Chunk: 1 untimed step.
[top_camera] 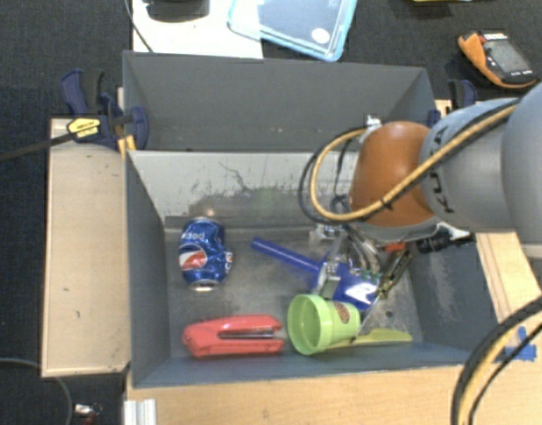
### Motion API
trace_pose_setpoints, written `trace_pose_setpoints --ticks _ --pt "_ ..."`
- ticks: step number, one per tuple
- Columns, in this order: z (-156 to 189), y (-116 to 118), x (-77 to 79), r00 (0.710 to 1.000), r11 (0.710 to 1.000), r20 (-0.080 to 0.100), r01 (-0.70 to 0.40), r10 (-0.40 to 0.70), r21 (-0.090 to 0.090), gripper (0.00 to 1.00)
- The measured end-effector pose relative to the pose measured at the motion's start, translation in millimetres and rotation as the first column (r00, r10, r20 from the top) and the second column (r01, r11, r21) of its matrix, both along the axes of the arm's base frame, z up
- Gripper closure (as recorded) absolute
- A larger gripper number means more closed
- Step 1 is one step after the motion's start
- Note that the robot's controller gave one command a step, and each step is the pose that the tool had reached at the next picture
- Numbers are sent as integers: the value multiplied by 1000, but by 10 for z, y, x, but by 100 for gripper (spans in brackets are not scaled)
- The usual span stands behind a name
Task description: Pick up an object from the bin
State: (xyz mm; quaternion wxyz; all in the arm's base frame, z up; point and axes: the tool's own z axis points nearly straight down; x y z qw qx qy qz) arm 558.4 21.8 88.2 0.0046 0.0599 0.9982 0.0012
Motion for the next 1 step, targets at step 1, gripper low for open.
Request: trace_pose_setpoints --ticks 1 --pt "-71 -17 290 999 999 7 47 -47 -1 100"
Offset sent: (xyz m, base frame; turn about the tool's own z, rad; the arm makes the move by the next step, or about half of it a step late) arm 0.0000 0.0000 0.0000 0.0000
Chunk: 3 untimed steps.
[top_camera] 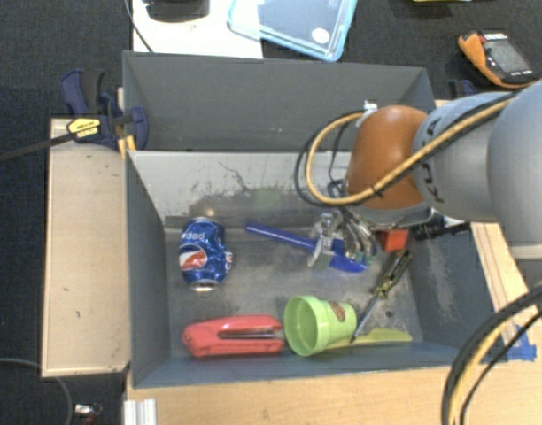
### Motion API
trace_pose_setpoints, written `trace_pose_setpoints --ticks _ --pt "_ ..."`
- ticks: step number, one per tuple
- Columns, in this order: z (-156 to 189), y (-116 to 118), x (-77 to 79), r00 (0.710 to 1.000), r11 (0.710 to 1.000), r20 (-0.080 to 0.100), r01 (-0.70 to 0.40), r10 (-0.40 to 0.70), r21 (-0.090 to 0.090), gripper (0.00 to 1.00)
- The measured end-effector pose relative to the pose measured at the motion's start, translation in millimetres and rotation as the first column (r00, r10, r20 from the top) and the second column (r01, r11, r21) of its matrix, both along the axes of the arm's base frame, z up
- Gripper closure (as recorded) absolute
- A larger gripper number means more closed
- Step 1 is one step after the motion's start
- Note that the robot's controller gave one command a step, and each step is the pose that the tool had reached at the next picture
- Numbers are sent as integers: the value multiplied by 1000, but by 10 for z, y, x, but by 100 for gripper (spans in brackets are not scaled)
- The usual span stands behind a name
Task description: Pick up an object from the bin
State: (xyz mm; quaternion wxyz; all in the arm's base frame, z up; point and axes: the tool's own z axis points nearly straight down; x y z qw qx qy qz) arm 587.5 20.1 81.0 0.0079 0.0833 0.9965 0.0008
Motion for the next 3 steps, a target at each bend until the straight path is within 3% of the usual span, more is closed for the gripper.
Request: trace_pose_setpoints --ticks 1,2,3 --pt "1 1 0 1000 1000 0 -1 1 0 100" --pt "610 -26 -56 1000 1000 -5 12 -12 0 100" --pt "1398 86 -83 1000 1000 1 -13 13 0 100"
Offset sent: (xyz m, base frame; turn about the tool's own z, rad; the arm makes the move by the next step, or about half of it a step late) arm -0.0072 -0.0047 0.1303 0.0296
